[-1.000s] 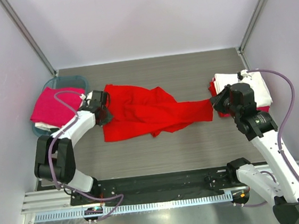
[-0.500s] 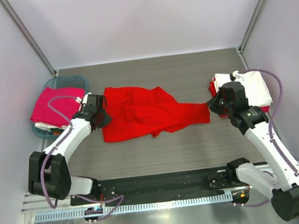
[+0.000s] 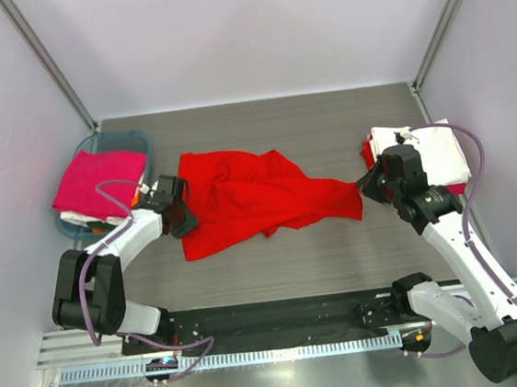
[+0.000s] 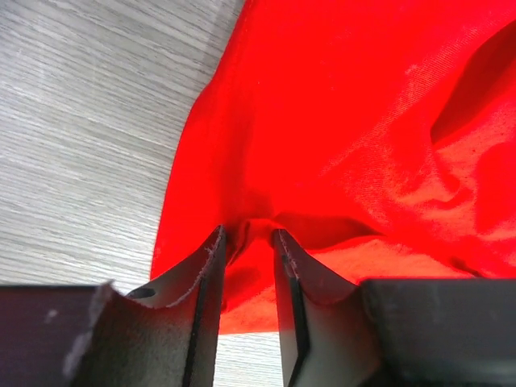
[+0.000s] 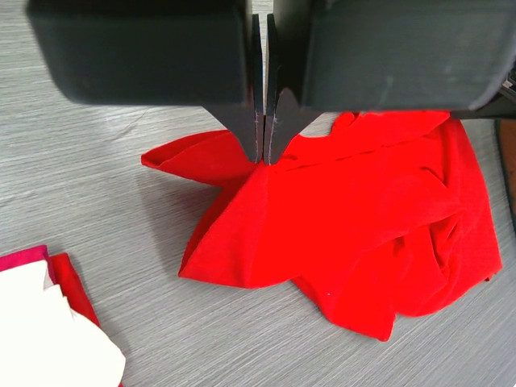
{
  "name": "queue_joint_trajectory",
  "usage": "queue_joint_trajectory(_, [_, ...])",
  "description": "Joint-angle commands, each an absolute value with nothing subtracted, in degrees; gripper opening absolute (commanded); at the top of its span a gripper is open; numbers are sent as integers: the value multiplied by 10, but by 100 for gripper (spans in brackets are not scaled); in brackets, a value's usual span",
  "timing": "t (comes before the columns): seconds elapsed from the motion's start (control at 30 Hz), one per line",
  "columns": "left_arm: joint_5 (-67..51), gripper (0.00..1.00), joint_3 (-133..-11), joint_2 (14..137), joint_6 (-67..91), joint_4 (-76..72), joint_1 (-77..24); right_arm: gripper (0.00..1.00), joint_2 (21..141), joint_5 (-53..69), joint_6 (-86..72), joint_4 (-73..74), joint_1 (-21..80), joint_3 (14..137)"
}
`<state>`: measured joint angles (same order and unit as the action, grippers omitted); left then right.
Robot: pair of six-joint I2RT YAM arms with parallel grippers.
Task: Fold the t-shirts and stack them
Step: Flatten the tshirt out
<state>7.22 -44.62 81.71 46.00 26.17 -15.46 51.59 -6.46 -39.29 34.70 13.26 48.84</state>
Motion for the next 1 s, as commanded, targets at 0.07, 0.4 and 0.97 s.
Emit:
queue_joint_trajectory(0.07, [69,21,-453,811,449,243,-156,1,504,-64,-389,323,131,492])
queue_joint_trajectory(0.4, [107,0,-468,764,453,265,-156,1,511,-72,-377,325,131,518])
queue_joint_trajectory(0.97, [135,1,-474,618,447,322,-156,8,540,-35,-330,302,130,547])
